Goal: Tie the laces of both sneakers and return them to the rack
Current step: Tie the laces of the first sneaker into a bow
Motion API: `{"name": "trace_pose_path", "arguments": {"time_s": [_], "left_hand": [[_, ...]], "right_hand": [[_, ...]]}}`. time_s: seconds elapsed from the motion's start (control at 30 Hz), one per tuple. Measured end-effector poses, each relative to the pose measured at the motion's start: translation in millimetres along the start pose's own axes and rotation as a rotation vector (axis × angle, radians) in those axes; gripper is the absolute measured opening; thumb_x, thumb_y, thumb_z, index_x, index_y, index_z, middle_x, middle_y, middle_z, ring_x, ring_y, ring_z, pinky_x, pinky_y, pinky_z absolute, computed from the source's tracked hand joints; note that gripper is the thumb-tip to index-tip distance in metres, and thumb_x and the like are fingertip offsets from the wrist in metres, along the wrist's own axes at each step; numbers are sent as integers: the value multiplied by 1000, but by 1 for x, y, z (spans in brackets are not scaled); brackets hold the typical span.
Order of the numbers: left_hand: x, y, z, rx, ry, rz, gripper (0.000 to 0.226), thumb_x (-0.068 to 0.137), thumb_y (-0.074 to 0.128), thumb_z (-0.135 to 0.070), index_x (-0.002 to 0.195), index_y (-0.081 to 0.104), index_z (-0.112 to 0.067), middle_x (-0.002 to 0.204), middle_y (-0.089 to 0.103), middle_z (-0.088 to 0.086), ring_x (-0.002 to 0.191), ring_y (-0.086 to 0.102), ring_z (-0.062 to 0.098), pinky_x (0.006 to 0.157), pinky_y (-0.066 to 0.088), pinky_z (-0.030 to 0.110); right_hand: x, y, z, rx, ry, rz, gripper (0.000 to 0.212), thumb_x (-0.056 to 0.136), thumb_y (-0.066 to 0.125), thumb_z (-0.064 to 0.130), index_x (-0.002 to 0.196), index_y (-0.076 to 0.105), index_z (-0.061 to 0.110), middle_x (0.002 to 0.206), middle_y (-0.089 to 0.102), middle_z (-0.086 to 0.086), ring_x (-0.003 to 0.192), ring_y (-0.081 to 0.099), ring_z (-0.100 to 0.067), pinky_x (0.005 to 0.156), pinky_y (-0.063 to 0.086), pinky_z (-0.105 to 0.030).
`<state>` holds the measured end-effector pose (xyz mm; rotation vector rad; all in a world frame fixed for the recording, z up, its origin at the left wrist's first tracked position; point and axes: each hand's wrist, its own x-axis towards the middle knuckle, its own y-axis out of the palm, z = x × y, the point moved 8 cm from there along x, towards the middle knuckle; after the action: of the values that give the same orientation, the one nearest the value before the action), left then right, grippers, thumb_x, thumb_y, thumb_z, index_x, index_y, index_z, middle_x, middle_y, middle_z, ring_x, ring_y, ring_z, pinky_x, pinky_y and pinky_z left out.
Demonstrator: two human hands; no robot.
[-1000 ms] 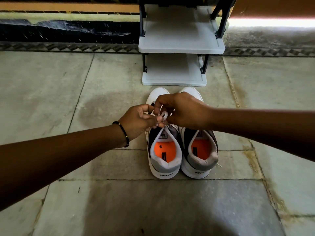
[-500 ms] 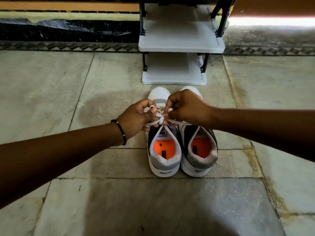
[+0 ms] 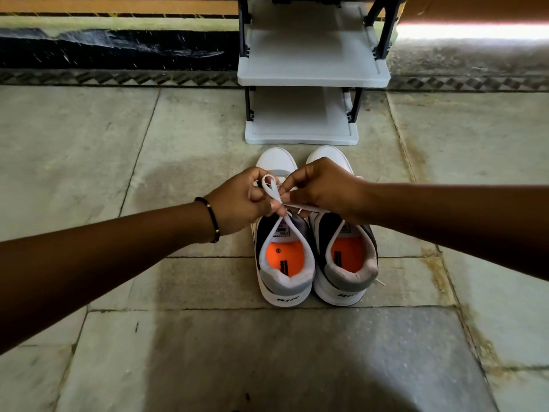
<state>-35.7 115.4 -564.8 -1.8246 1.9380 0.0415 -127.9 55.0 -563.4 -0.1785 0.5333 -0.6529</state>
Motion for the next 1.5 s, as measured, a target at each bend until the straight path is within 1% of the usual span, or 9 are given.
{"name": "trace_pose_path", "arguments": {"time_s": [0.23, 0.37, 0.53, 0.83, 0.93, 1.03, 1.2, 1.37, 1.5], "left_hand": [[7, 1, 17, -169, -201, 55, 17, 90, 49, -3, 98, 50, -17, 62, 67, -8, 61, 55, 5, 58, 39, 22], [7, 0, 25, -303, -310, 65, 20, 93, 41, -10, 84, 55, -18, 68, 65, -3, 74, 55, 13, 64, 40, 27], [8, 1, 29, -337, -301, 79, 17, 92, 47, -25, 81, 60, -23, 60, 66, -9, 75, 55, 10, 66, 41, 25], [15, -1, 30, -348, -241, 67, 21, 81, 61, -6, 97, 54, -18, 85, 65, -3, 74, 59, 7, 60, 45, 19], [17, -5, 26, -320, -132, 41, 25, 77, 63, 3, 85, 52, -18, 71, 68, -4, 68, 65, 6, 61, 52, 15], [16, -6, 22, -269, -40, 39, 29, 75, 63, 9, 82, 51, -16, 73, 60, 5, 69, 64, 9, 70, 54, 16], [12, -8, 13, -29, 85, -53, 32, 71, 71, 4, 78, 49, -18, 68, 53, 2, 53, 52, -3, 60, 48, 8], [8, -12, -2, 289, 247, -189, 27, 73, 71, -11, 82, 48, -20, 84, 63, 9, 72, 57, 12, 65, 45, 12], [5, -6, -4, 443, 322, -204, 30, 77, 66, -18, 94, 42, -21, 81, 57, -5, 71, 55, 7, 66, 44, 15]], "right_hand": [[2, 0, 6, -38, -81, -44, 9, 79, 66, 1, 81, 73, 6, 70, 69, -3, 63, 62, -6, 66, 53, -18], [3, -5, 11, -170, -145, -68, 16, 79, 68, 4, 74, 72, 19, 79, 71, -11, 70, 62, -15, 79, 55, -33], [1, -5, 30, -447, -291, -100, 14, 78, 69, 7, 87, 76, 14, 66, 60, 21, 60, 56, 14, 62, 38, 0], [-2, 1, 41, -597, -363, -1, 14, 75, 73, 16, 88, 76, 22, 46, 53, 39, 59, 51, 19, 58, 33, 3], [0, 3, 43, -651, -359, 2, 12, 73, 76, 21, 85, 76, 19, 44, 54, 20, 59, 49, 18, 54, 33, -1], [3, 8, 41, -680, -334, 37, 17, 72, 76, 23, 88, 75, 16, 45, 55, 29, 58, 47, 24, 54, 31, 2], [5, 11, 42, -726, -309, 38, 14, 74, 73, 20, 87, 75, 15, 56, 49, 19, 55, 47, 2, 49, 33, -1], [7, 11, 31, -635, -192, 65, 15, 77, 69, 21, 81, 71, 7, 56, 56, 7, 45, 51, 1, 45, 36, -5], [3, 11, 16, -440, -51, 101, 12, 78, 65, 14, 74, 66, 3, 57, 58, -6, 50, 55, -14, 55, 50, -27]]}}
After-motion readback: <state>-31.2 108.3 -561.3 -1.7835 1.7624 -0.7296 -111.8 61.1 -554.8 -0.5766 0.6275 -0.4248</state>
